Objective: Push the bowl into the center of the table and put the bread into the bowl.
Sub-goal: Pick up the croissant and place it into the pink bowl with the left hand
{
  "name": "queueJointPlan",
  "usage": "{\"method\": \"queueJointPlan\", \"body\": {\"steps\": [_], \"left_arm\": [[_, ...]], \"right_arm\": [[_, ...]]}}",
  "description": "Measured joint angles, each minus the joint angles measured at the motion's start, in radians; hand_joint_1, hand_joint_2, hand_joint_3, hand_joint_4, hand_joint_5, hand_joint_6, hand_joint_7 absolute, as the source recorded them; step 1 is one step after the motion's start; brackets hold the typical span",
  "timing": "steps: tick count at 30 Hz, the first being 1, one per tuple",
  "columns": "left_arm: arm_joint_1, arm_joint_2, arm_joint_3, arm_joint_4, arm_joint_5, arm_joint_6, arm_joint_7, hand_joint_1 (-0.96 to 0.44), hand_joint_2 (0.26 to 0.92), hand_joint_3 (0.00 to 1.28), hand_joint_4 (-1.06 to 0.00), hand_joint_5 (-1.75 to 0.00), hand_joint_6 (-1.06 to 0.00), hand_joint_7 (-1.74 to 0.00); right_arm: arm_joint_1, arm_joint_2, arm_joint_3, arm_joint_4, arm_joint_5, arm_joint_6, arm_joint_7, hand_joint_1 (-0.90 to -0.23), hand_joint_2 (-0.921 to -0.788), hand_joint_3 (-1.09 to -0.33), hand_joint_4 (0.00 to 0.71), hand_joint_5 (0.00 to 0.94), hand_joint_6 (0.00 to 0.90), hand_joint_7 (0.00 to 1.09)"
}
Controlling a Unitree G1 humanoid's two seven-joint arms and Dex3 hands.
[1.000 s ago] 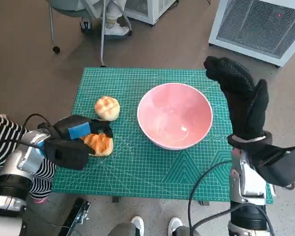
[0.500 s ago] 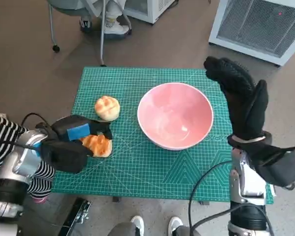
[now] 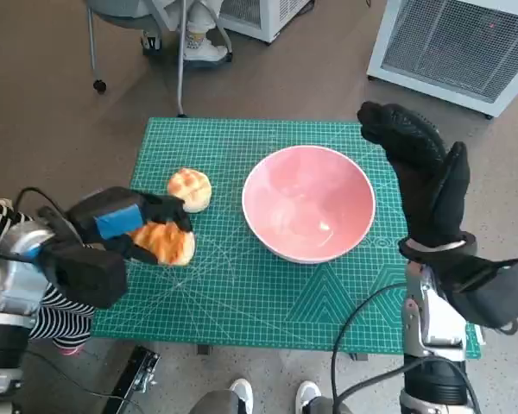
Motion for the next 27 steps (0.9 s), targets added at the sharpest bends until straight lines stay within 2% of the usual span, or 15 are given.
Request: {"method": "queueJointPlan", "body": {"steps": [17, 27], "left_arm": [[-0.012, -0.004, 0.038, -0.055, -0.033, -0.008, 0.000, 0.00, 0.920, 0.08, -0.74, -1.13, -0.55, -1.22], [-0.114, -0.054, 0.035, -0.102, -0.037, 0.050, -0.002, 0.00, 0.920, 0.08, -0.74, -1.13, -0.54, -1.24]], "right_arm": [[0.000, 0.001, 0.000, 0.005, -0.001, -0.003, -0.011, -0.687, -0.921, -0.698, 0.206, 0.001, 0.116, 0.40], [0.000, 0.001, -0.002, 0.011, 0.000, -0.005, -0.011, -0.686, -0.921, -0.699, 0.208, 0.002, 0.117, 0.40]]}}
